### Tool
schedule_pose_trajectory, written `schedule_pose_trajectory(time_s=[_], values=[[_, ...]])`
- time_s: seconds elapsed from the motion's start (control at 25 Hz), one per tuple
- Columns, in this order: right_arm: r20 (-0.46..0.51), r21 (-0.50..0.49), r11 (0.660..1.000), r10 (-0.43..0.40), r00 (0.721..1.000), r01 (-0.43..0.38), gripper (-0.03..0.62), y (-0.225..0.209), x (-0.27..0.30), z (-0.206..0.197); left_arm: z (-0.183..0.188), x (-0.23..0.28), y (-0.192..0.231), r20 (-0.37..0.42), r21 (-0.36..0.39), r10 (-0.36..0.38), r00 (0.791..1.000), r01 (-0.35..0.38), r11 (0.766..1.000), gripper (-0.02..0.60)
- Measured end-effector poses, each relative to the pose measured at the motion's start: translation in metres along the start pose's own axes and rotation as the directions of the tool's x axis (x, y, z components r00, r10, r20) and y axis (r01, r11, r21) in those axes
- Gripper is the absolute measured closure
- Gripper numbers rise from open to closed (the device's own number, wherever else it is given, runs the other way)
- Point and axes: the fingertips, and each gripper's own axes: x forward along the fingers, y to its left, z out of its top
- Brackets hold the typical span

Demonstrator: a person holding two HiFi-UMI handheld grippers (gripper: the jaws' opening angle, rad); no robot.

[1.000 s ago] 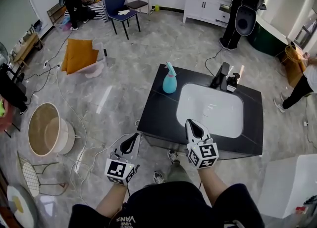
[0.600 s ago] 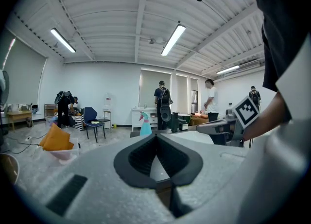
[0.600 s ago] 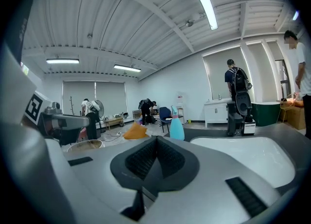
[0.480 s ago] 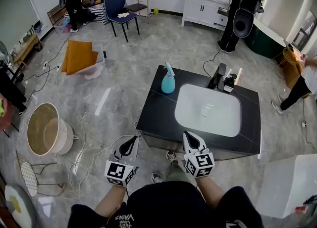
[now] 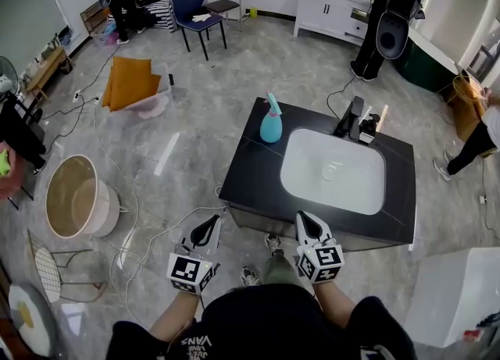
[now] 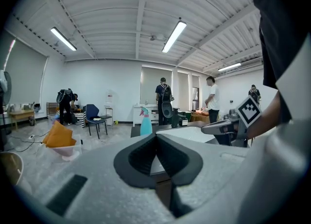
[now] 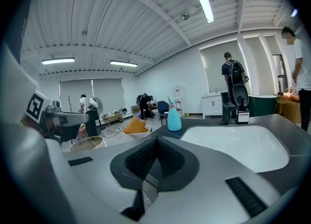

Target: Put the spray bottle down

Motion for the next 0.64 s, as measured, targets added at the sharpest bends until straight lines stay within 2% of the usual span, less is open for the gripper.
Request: schedule_pose_trajectory(time_s=[0.64], values=[[0.027, -0.022, 1.000, -0.005, 1.000, 0.005, 0.595, -0.014, 0.005, 0.012, -0.004, 0.020, 0.000, -0.014, 0.003, 0.006, 1.000, -0.005, 1.000, 0.571]])
